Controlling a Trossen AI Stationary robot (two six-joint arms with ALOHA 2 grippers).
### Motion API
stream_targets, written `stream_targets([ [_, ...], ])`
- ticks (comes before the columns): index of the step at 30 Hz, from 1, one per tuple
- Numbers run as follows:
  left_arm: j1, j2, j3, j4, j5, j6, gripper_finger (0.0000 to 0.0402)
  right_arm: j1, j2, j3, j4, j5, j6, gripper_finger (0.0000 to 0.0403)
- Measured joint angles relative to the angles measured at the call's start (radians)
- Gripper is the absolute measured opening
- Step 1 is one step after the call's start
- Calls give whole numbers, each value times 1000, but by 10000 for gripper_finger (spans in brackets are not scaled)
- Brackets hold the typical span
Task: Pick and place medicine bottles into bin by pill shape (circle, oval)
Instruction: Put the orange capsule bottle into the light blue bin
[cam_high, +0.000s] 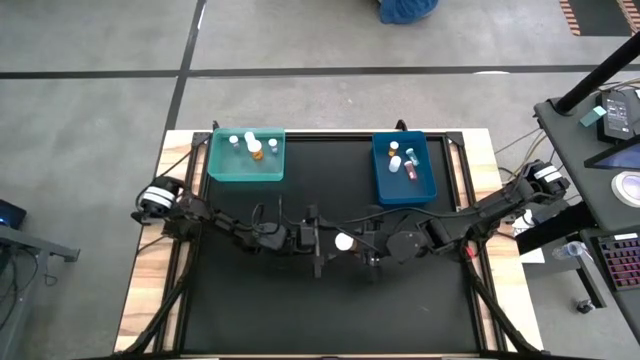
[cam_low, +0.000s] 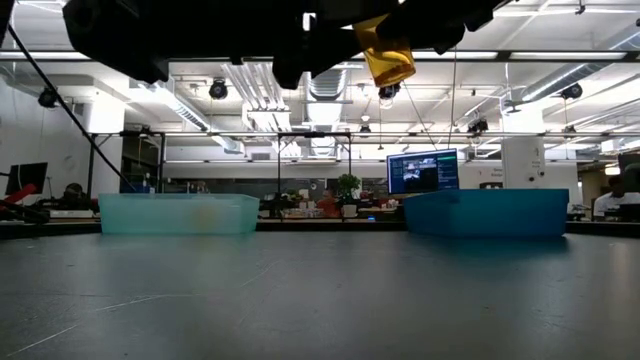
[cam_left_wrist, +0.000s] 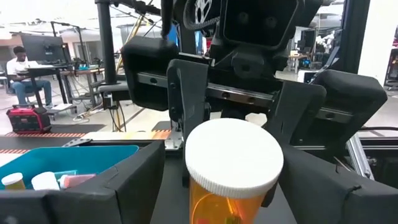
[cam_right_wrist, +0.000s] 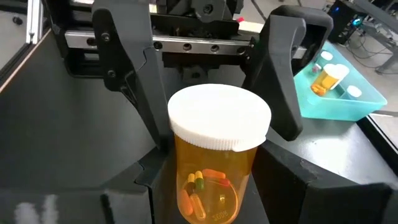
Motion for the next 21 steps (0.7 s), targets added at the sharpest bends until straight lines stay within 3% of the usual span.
stream_targets([
  [9, 0, 11, 17, 3, 5, 4, 272, 0, 0, 0, -4, -4, -1, 176],
  [17, -2, 8, 17, 2, 9, 0, 188, -1, 0, 0, 1, 4, 5, 176],
  [21, -2, 8, 17, 2, 9, 0, 186, -1, 0, 0, 2, 6, 5, 182],
])
